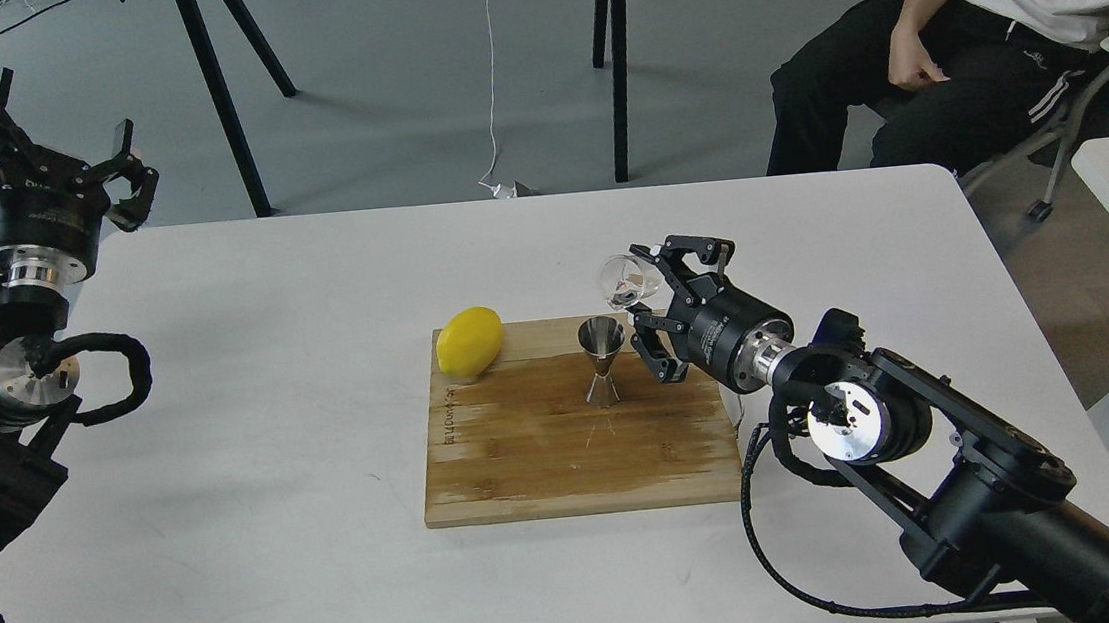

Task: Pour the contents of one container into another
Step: 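Lift the glass cup with the right gripper over the jigger, then tilt the glass cup with the right gripper to pour into the jigger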

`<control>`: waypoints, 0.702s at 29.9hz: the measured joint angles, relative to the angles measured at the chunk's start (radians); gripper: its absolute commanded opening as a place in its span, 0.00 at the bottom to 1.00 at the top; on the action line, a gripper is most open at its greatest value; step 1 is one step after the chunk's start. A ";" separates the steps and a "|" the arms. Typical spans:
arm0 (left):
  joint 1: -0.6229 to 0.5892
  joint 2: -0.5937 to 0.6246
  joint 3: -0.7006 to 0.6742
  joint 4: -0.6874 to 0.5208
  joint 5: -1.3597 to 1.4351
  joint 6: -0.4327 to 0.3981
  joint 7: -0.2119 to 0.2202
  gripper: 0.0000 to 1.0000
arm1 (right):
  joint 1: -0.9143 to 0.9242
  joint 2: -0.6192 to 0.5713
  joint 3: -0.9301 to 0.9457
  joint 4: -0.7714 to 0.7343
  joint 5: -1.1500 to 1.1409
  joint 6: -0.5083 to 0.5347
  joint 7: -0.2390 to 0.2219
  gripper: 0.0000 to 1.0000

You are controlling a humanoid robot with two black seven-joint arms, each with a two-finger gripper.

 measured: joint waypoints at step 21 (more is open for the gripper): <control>0.000 0.002 -0.003 0.006 0.000 -0.002 0.000 1.00 | 0.014 -0.043 -0.057 0.040 -0.182 -0.011 0.025 0.28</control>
